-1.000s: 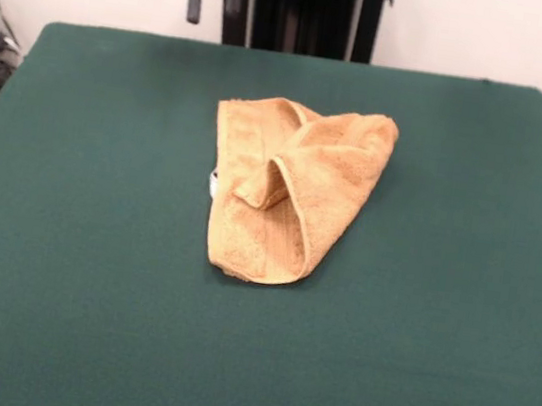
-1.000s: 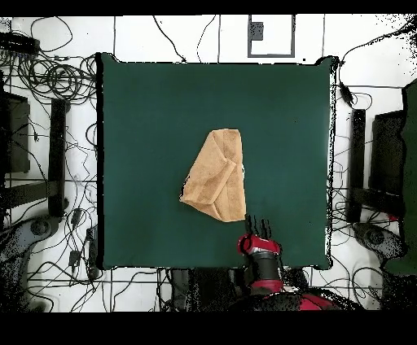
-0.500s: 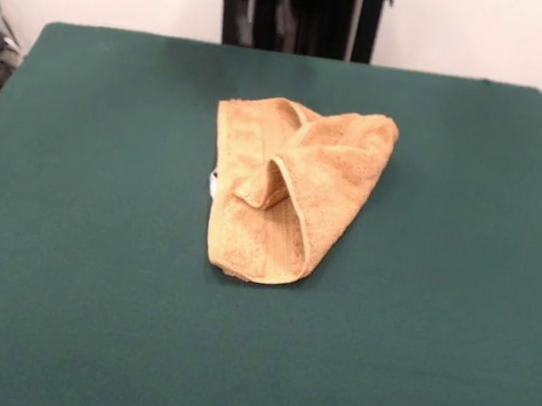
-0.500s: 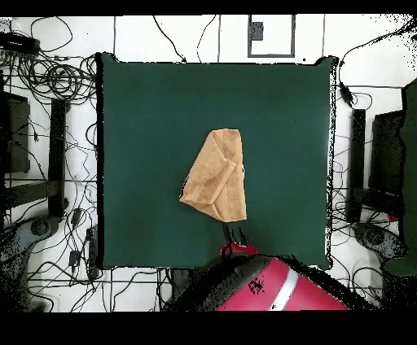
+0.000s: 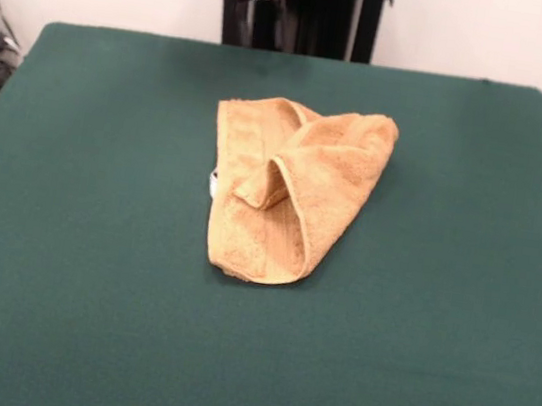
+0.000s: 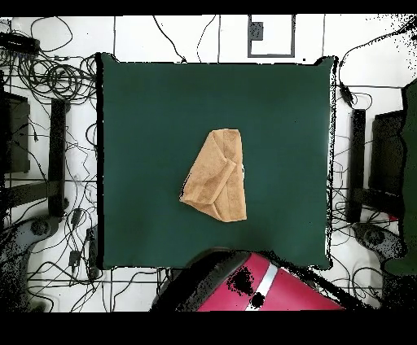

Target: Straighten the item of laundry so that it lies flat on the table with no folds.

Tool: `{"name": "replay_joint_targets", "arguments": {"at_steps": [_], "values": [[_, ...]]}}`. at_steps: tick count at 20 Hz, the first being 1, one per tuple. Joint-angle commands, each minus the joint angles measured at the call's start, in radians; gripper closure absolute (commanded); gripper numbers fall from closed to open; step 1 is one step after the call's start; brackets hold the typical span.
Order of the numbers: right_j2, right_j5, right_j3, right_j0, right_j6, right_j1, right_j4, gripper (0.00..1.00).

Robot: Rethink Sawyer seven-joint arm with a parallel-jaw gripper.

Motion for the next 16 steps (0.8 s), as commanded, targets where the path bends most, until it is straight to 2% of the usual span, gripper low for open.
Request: {"name": "replay_joint_targets", "arguments": {"at_steps": [1,4,8,10,13,15,16], "values": [[0.062,-0.009,-0.164,0.007,-0.096,-0.034,0.047,0.00],[0.053,-0.085,-0.167,-0.010,-0.176,-0.022,0.096,0.00],[0.059,-0.139,-0.145,-0.044,-0.159,-0.026,0.091,0.00],[0.043,-0.115,-0.116,-0.065,-0.106,-0.057,0.023,0.00],[-0.015,-0.089,-0.095,-0.132,-0.071,-0.054,-0.175,0.00],[-0.035,-0.127,-0.096,-0.197,-0.160,-0.041,-0.183,0.00],[-0.036,-0.119,-0.103,-0.207,-0.157,-0.046,-0.203,0.00]]}}
